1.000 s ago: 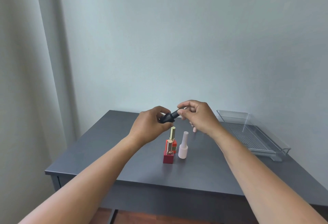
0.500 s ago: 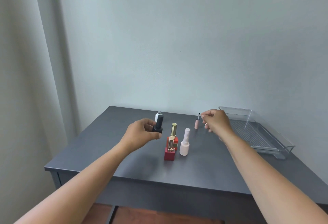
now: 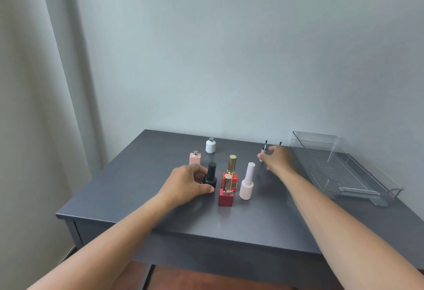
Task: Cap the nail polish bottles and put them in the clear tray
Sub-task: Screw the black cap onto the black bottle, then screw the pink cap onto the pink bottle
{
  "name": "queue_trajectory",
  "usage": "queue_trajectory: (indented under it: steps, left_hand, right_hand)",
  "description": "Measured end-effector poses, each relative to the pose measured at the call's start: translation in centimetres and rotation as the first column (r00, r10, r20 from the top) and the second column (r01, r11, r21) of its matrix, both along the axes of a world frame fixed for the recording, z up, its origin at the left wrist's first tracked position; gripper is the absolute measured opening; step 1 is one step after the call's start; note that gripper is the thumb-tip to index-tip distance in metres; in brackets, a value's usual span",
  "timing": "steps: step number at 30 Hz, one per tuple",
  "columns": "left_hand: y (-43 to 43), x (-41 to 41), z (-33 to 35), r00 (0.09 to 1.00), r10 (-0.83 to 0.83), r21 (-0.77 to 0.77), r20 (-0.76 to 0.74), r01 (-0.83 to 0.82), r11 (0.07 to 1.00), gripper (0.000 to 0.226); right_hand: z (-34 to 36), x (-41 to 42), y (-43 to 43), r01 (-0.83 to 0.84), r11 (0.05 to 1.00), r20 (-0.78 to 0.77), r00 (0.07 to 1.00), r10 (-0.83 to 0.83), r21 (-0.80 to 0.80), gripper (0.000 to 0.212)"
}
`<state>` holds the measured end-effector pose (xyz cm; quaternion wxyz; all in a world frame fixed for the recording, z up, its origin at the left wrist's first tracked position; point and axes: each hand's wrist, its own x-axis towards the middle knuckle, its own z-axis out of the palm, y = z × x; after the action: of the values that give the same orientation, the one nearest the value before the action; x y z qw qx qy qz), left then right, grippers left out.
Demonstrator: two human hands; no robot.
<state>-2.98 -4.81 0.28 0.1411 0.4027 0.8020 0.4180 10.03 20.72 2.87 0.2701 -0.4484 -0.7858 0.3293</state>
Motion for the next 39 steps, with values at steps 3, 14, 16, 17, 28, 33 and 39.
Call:
queue_trajectory:
  steps: [3, 14, 16, 17, 28, 33, 39]
  left_hand:
    - [0.1, -0.1, -0.2, 1.000, -0.002, 0.005, -0.003, 0.002, 1.000, 0.030]
    - [-0.3, -0.2, -0.1, 0.999, -0.030, 0.026, 0.042, 0.029, 0.999, 0.042]
    - [-0.7, -0.5, 0.2, 0.998, -0.030, 0.030, 0.057, 0.028, 0.999, 0.049]
    - [-1.0, -0.8, 0.3, 0.998, -0.021, 0.037, 0.065, 0.019, 0.999, 0.050]
    - [0.4, -6.8, 0.5, 0.973, 0.225, 0.066, 0.043, -0.227, 0.972, 0.065]
    - [2.1, -7.1, -0.1, 0.974, 0.221, -0.059, -0.057, -0.224, 0.973, 0.056]
    - [2.7, -6.1, -0.2, 0.953, 0.289, -0.034, -0.085, -0.293, 0.955, 0.028]
  right_hand:
    - [-0.2, -0.6, 0.3, -0.009, 1.000, -0.017, 1.000, 0.009, 0.005, 0.032]
    - [-0.4, -0.7, -0.1, -0.030, 0.999, -0.031, 0.999, 0.031, 0.013, 0.022]
    - [-0.1, -0.3, -0.6, -0.030, 0.999, -0.049, 0.998, 0.031, 0.017, 0.025]
    - [0.1, -0.1, -0.9, -0.032, 0.999, -0.060, 0.998, 0.034, 0.023, 0.026]
    - [1.2, 2.9, -3.2, -0.132, 0.991, -0.297, 0.946, 0.128, 0.008, 0.007]
    - [2.0, 3.9, -4.2, -0.203, 0.979, -0.345, 0.919, 0.191, 0.004, 0.009]
    - [2.6, 4.6, -4.9, -0.246, 0.969, -0.389, 0.893, 0.225, -0.005, 0.019]
